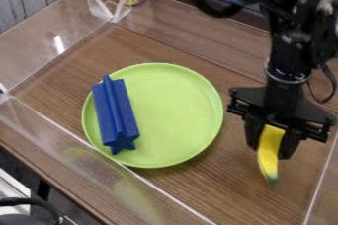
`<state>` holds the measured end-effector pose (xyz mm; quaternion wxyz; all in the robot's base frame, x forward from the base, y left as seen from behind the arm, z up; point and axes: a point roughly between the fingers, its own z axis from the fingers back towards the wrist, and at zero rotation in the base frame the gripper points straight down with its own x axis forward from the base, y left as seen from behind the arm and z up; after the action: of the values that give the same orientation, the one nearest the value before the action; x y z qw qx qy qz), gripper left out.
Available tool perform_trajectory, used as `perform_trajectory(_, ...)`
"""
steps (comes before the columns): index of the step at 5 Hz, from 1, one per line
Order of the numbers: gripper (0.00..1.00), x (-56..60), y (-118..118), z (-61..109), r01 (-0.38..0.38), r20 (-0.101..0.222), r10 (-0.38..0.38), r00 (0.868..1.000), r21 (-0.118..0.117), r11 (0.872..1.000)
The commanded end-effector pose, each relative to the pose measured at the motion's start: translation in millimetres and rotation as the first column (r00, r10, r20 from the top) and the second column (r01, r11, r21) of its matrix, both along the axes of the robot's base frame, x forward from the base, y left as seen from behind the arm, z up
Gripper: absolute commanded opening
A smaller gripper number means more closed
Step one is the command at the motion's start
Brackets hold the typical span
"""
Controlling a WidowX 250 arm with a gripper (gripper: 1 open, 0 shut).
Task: Remove the banana from inside the green plate and put it on the table
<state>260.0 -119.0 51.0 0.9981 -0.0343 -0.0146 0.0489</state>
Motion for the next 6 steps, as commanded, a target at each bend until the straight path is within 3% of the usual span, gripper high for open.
perform_trajectory(1, 0.00, 3.5, -11.2, 14.5, 0.019, 0.054, -0.017, 0.998, -0.022, 1.000)
perform_trajectory(2, 1.00, -2.2, -15.8, 15.4, 0.024, 0.055, -0.022, 0.998, -0.023, 0.999)
perform_trajectory(4, 1.00, 5.4, -34.1, 7.1, 0.059, 0.052, -0.058, 0.997, -0.021, 0.998)
perform_trajectory(6, 1.00, 7.6, -34.8, 5.2, 0.001, 0.048, -0.001, 0.999, -0.005, 1.000)
